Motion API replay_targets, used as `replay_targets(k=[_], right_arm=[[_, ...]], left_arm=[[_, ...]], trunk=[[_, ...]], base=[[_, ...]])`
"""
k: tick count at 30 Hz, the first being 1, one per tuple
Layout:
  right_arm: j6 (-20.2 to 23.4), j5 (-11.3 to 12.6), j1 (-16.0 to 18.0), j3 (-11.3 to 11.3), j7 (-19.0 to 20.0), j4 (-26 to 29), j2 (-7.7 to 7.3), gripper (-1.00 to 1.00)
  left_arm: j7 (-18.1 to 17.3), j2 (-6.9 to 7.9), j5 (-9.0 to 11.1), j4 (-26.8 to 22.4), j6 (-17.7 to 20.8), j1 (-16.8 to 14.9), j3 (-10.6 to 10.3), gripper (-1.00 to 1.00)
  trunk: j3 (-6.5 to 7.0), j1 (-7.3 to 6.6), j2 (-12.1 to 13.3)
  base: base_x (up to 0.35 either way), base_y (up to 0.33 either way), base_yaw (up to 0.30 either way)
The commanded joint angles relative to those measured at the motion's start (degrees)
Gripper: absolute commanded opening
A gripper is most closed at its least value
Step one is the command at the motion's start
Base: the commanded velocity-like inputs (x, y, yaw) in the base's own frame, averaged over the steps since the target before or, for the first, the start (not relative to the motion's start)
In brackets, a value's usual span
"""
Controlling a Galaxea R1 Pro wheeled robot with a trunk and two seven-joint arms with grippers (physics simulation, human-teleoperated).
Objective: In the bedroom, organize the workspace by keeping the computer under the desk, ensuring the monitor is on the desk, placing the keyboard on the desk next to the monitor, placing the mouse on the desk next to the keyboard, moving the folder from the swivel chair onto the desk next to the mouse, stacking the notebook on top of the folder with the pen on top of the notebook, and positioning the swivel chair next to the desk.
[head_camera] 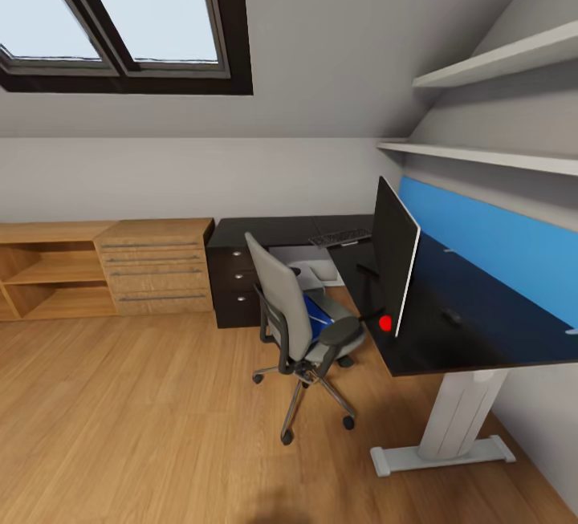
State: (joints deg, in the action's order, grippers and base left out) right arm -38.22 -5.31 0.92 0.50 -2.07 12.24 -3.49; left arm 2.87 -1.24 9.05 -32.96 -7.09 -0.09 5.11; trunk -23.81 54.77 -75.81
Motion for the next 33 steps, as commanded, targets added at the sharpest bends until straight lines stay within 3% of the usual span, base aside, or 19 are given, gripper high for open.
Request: replay_targets(k=[1,4,6,12,16,19,26,30,33], right_arm=[[-0.1,-0.4,0.0,0.0,-0.2,0.8,0.16,1.0],[0.0,-0.5,0.0,0.0,-0.2,4.6,0.86,1.0],[-0.2,-0.4,0.0,0.0,-0.2,7.0,1.24,1.0],[-0.2,-0.3,0.2,0.1,-0.2,10.2,2.86,1.0],[0.4,0.0,2.6,0.0,-0.5,11.1,4.24,1.0],[2.4,0.4,6.1,0.0,-1.7,11.3,5.34,1.0],[12.8,1.4,13.0,0.0,-4.3,11.5,6.71,1.0],[19.4,2.8,16.6,0.0,-4.8,11.5,7.4,1.0],[25.7,3.7,20.5,0.0,-5.0,11.5,7.93,1.0]], left_arm=[[1.1,-0.5,0.5,-4.1,4.5,0.0,0.1,1.0],[2.6,-1.79,0.5,-13.4,13.3,0.0,0.0,1.0],[3.0,-3.03,0.5,-17.3,15.9,0.0,0.0,1.0],[3.4,-4.82,0.4,-21.4,18.2,0.0,-0.1,1.0],[3.4,-5.11,0.4,-24.7,18.9,0.0,-0.1,1.0],[3.4,-5.32,0.4,-29.7,21.5,0.0,-0.1,1.0],[4.5,-7.39,0.4,-42.2,33.0,-0.1,-0.1,1.0],[8.3,-8.65,0.4,-47.7,38.0,-0.1,-0.1,1.0],[11.9,-8.75,0.8,-50.3,40.0,-0.1,-0.2,1.0]], trunk=[[-0.25,0.23,-0.4],[-0.79,0.89,-1.7],[-1.15,1.32,-2.5],[-2.22,2.64,-4.9],[-2.94,3.52,-6.5],[-3.48,4.18,-7.7],[-4.74,5.72,-10.5],[-5.45,6.6,-12.1],[-5.99,7.25,-13.3]], base=[[0.0,0.0,0.0],[0.0,0.0,0.0],[0.0,0.0,0.0],[0.0,0.0,0.0],[0.0,0.0,0.0],[0.0,0.0,0.0],[0.0,0.0,0.0],[0.0,0.0,0.0],[0.0,0.0,0.0]])
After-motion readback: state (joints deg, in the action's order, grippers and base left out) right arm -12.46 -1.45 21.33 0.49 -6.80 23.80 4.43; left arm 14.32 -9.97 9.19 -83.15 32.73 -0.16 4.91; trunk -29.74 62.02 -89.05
